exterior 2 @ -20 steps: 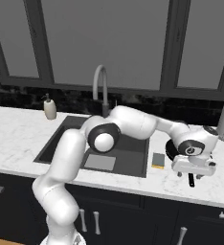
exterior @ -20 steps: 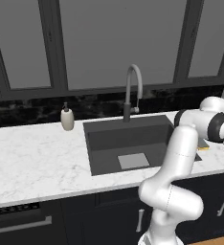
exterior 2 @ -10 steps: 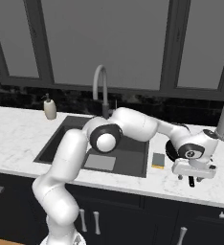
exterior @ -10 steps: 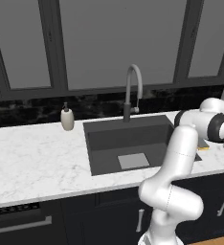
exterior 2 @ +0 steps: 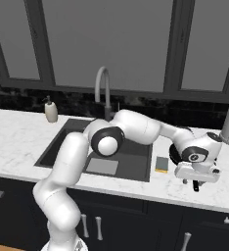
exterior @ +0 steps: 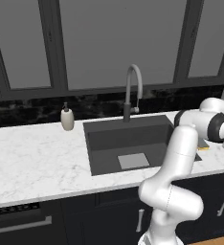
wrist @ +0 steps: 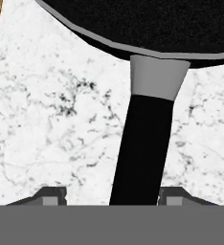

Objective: Pick the pan and sponge and place them into the sink. Then turn on the water.

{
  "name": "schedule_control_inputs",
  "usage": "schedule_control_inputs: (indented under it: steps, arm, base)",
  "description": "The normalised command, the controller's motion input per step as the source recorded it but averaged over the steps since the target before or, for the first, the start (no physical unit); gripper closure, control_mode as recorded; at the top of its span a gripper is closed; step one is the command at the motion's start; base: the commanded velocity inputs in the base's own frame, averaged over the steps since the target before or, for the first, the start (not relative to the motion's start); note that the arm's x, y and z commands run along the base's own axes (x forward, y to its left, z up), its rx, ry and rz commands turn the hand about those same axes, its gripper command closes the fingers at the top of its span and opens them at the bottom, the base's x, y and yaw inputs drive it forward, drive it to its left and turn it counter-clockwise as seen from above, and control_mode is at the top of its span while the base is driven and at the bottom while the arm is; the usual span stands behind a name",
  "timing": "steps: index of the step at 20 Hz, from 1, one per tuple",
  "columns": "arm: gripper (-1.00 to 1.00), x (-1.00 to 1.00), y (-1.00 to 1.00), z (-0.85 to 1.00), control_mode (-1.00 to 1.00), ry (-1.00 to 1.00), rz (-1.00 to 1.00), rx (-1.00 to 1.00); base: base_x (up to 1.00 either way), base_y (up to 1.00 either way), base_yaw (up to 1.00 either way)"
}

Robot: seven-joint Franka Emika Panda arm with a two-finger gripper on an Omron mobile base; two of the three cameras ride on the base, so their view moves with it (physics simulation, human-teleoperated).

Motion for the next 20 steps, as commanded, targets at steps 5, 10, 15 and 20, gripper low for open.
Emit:
schedule_control_inputs:
  steps: [5, 10, 15, 20]
  arm:
    - [1.0, 0.0, 0.01, 0.0, -1.0, 0.0, 0.0, 0.0]
    - [1.0, -0.04, 0.0, 0.06, -1.0, -0.01, 0.0, 0.0]
    - [1.0, -0.32, 0.01, 0.62, -1.0, -0.04, 0.0, 0.0]
    - [1.0, -0.49, 0.21, 0.6, -1.0, -0.03, 0.09, 0.0]
  base:
    - [0.0, 0.0, 0.0]
    - [0.0, 0.0, 0.0]
    - [0.0, 0.0, 0.0]
    - [0.0, 0.0, 0.0]
